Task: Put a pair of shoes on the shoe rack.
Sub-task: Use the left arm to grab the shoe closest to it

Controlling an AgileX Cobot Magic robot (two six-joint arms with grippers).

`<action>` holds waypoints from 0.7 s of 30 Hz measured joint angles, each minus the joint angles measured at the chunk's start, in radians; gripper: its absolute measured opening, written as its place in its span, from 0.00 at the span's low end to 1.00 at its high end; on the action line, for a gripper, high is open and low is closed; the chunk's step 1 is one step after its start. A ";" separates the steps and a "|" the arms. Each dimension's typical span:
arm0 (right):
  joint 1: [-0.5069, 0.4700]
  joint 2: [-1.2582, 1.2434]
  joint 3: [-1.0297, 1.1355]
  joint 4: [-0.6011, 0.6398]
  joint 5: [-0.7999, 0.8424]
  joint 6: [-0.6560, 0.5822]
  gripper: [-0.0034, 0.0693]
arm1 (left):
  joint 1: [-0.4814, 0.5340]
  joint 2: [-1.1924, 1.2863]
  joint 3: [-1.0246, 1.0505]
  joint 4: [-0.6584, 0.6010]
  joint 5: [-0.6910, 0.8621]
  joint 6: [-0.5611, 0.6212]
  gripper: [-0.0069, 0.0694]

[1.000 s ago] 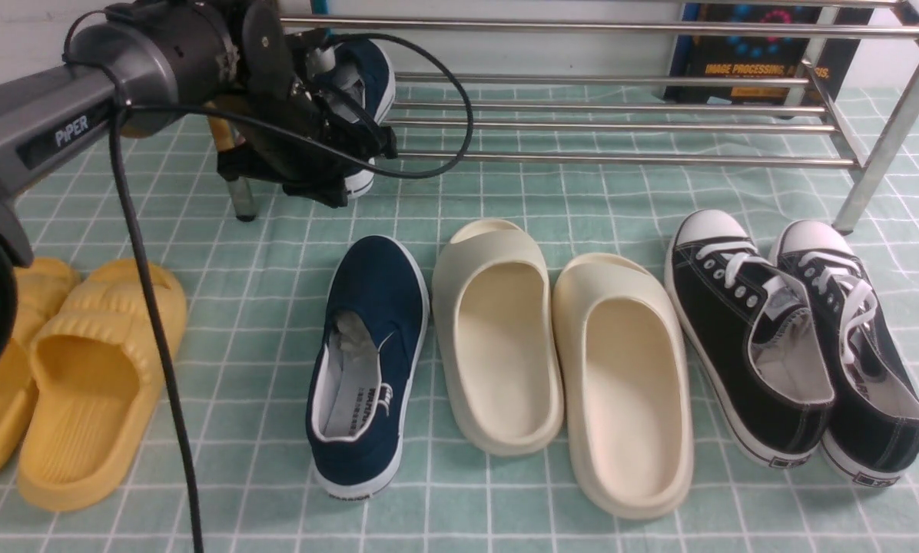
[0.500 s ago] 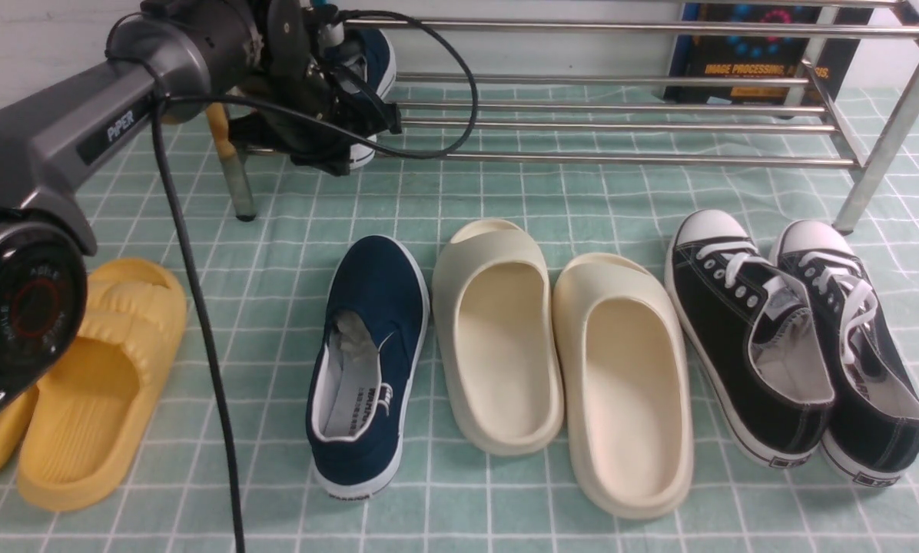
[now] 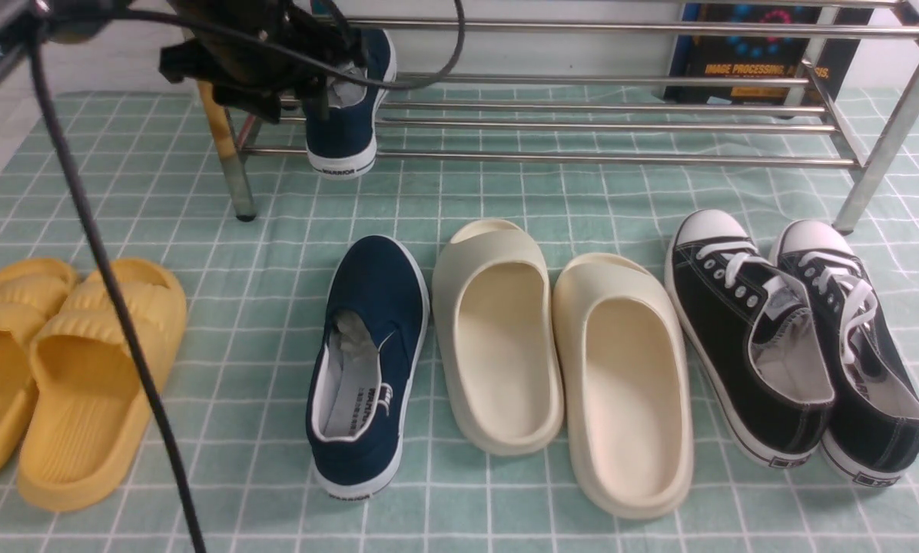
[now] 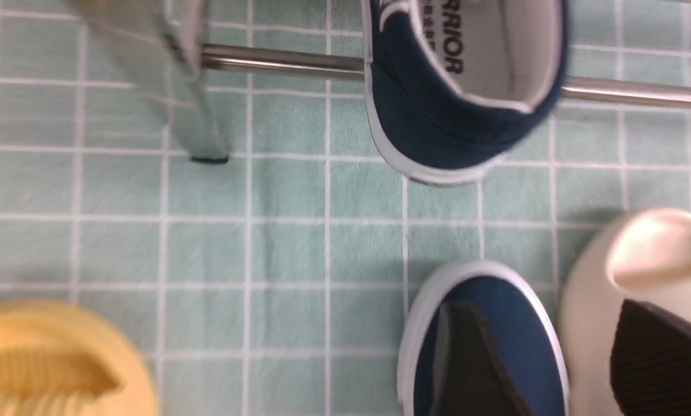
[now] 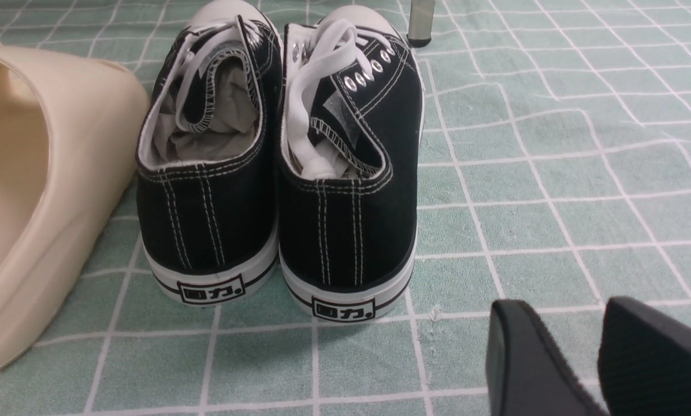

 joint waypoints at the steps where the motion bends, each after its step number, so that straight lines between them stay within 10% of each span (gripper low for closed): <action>1: 0.000 0.000 0.000 0.000 0.000 0.000 0.38 | 0.000 -0.037 -0.003 -0.001 0.040 0.007 0.57; 12: 0.000 0.000 0.000 0.000 0.000 0.000 0.38 | 0.000 -0.273 0.173 -0.032 0.153 0.002 0.57; 21: 0.000 0.000 0.000 0.000 0.000 0.000 0.38 | 0.000 -0.365 0.717 -0.126 -0.018 -0.017 0.53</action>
